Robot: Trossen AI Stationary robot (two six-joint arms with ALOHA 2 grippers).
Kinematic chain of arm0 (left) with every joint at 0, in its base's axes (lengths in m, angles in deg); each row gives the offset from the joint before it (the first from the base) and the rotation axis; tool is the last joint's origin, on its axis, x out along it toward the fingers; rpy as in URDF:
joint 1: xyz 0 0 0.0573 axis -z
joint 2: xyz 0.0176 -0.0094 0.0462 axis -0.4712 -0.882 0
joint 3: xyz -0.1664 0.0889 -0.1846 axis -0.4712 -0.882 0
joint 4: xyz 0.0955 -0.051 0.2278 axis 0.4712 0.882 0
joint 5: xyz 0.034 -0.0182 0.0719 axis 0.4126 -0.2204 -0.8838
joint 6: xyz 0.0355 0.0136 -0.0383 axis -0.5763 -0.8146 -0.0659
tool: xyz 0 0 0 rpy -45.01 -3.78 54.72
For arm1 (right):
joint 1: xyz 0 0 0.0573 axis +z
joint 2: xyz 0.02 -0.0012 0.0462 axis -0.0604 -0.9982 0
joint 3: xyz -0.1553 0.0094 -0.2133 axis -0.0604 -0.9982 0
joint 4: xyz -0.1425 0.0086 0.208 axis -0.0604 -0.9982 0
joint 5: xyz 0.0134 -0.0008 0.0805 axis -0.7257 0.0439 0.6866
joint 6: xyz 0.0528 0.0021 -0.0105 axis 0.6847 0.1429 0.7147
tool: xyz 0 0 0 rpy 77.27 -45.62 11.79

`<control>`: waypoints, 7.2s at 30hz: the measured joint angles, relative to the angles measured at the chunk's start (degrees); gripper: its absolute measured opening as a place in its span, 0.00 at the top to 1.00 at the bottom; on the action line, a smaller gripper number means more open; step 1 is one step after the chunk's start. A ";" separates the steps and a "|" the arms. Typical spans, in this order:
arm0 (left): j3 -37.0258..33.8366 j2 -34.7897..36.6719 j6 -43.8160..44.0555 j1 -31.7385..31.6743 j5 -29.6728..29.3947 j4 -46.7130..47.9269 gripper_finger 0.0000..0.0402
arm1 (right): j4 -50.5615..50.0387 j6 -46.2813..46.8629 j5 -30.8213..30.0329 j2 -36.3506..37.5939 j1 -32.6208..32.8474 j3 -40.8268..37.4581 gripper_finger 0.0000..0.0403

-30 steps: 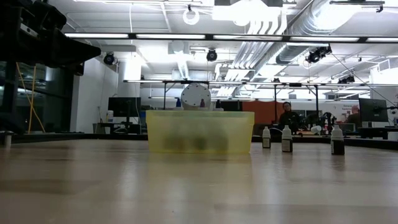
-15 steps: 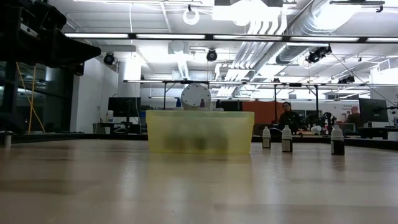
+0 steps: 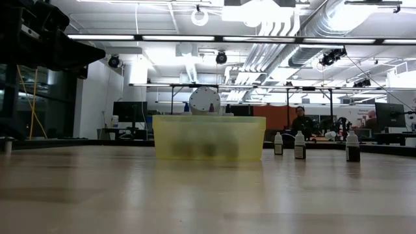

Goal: Pick & Place food coloring
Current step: Put the big pink food coloring bottle in the yellow transparent bin, then put the small gray food coloring bottle in the yellow transparent bin

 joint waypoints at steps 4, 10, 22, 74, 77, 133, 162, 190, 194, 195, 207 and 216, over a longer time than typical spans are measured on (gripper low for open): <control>0.00 0.01 -0.02 -0.01 0.00 0.00 1.00 | 0.72 0.00 0.13 0.00 -0.22 -0.18 0.50; 0.00 0.02 -0.02 0.00 0.00 0.00 1.00 | 0.71 0.00 -1.87 0.00 -0.35 -0.18 0.52; 0.00 0.00 -0.02 -0.02 0.00 0.00 1.00 | 0.71 1.85 0.28 0.00 -1.73 -0.18 0.62; 0.00 0.02 -0.02 -0.02 0.00 0.00 1.00 | -20.82 -14.26 3.03 -3.09 -17.33 38.41 0.72; 0.00 0.00 -0.02 -0.01 0.00 0.00 1.00 | -21.14 -18.61 2.96 -5.52 -22.07 42.74 0.72; 0.00 0.00 -0.02 -0.02 0.00 -0.02 1.00 | -9.59 -2.34 1.20 -40.94 -72.86 49.36 0.72; 0.00 0.01 -0.01 0.00 0.00 -0.01 1.00 | -6.09 1.33 0.40 -40.46 -74.87 45.94 0.63; 0.00 0.00 -0.02 -0.02 0.00 -0.02 1.00 | -19.13 -3.75 1.57 -26.13 -71.20 46.01 0.46; 0.00 0.01 -0.02 -0.01 0.00 -0.02 1.00 | -20.50 -6.39 1.75 -23.68 -70.29 43.26 0.46; 0.00 0.00 -0.02 -0.02 0.00 -0.02 1.00 | -20.07 -7.16 1.99 -22.67 -70.08 41.42 0.46; 0.00 0.02 -0.02 -0.02 0.00 -0.02 1.00 | -4.19 -13.72 6.07 -9.56 -67.91 13.98 0.46; 0.00 0.00 -0.02 0.00 0.00 0.00 1.00 | 7.05 -13.18 5.56 -7.48 -68.83 1.66 0.46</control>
